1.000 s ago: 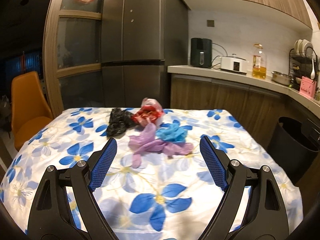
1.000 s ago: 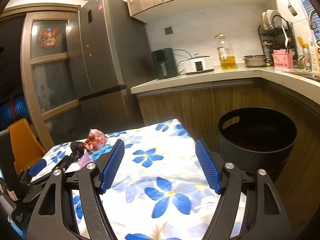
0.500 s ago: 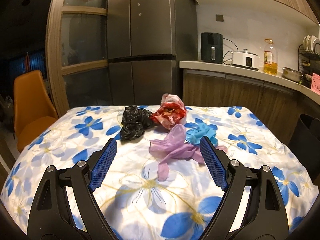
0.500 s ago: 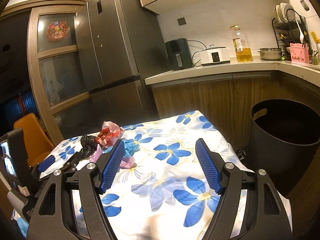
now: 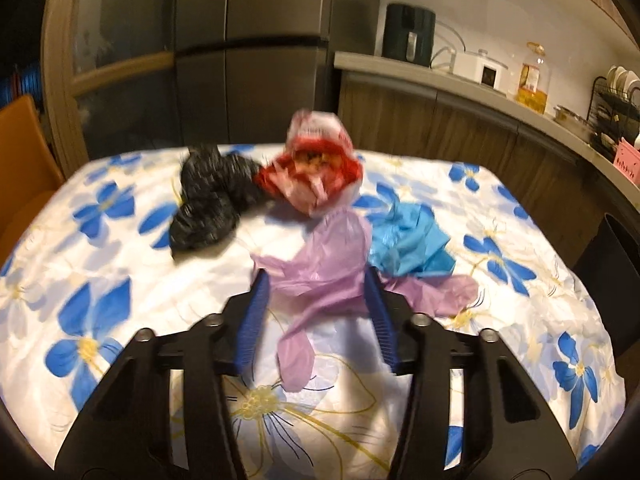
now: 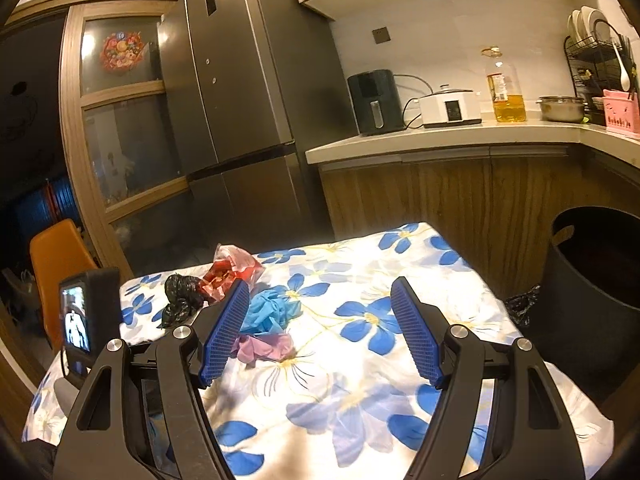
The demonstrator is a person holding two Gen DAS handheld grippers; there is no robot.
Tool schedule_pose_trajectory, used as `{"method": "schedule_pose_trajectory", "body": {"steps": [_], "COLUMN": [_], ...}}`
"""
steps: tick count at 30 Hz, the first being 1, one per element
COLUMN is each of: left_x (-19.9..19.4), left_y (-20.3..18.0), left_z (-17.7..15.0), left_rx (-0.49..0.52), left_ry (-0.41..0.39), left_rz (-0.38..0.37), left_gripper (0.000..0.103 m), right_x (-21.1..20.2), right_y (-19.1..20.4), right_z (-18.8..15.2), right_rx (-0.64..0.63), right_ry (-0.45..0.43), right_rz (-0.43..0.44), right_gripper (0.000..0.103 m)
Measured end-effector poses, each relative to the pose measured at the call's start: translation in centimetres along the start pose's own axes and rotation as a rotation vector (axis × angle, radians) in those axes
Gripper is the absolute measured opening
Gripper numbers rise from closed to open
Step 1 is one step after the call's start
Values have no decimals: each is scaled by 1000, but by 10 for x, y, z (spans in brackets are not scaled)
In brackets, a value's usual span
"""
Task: Collect trash
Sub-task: 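Grasp the purple glove with the left tool while the right tool grasps the blue glove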
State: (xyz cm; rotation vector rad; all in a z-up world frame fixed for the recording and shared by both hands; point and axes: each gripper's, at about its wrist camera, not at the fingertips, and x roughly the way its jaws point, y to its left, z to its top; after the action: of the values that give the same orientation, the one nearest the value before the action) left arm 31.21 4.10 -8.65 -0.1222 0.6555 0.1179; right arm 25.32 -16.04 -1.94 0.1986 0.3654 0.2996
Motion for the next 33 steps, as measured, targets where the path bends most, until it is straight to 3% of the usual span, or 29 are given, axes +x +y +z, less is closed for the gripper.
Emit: {"method": "schedule_pose_trajectory", "body": {"steps": [2, 4, 7, 12, 23, 27, 33], "left_x": [4, 3, -1, -28, -97, -101, -102], "left_y": [4, 7, 11, 20, 65, 68, 73], "left_z": [-1, -2, -4, -6, -7, -7, -8], "left_rx": [-17, -31, -50, -75, -177, -167, -182], "left_ry": [19, 18, 4, -58, -232, -243, -240], "left_rz": [-35, -58, -70, -73, 20, 36, 20], "left_gripper": [29, 12, 2, 1, 0, 0, 0], "right_x": [8, 17, 27, 44, 91, 115, 141], "right_y": [4, 10, 19, 32, 57, 64, 62], "right_z": [-1, -3, -7, -13, -23, -24, -32], "right_rx": [-2, -11, -24, -38, -81, -72, -54], "right_ry": [15, 30, 47, 77, 137, 184, 277], "right_rz": [9, 15, 23, 32, 26, 23, 12], "right_gripper": [72, 72, 72, 72, 71, 65, 47]}}
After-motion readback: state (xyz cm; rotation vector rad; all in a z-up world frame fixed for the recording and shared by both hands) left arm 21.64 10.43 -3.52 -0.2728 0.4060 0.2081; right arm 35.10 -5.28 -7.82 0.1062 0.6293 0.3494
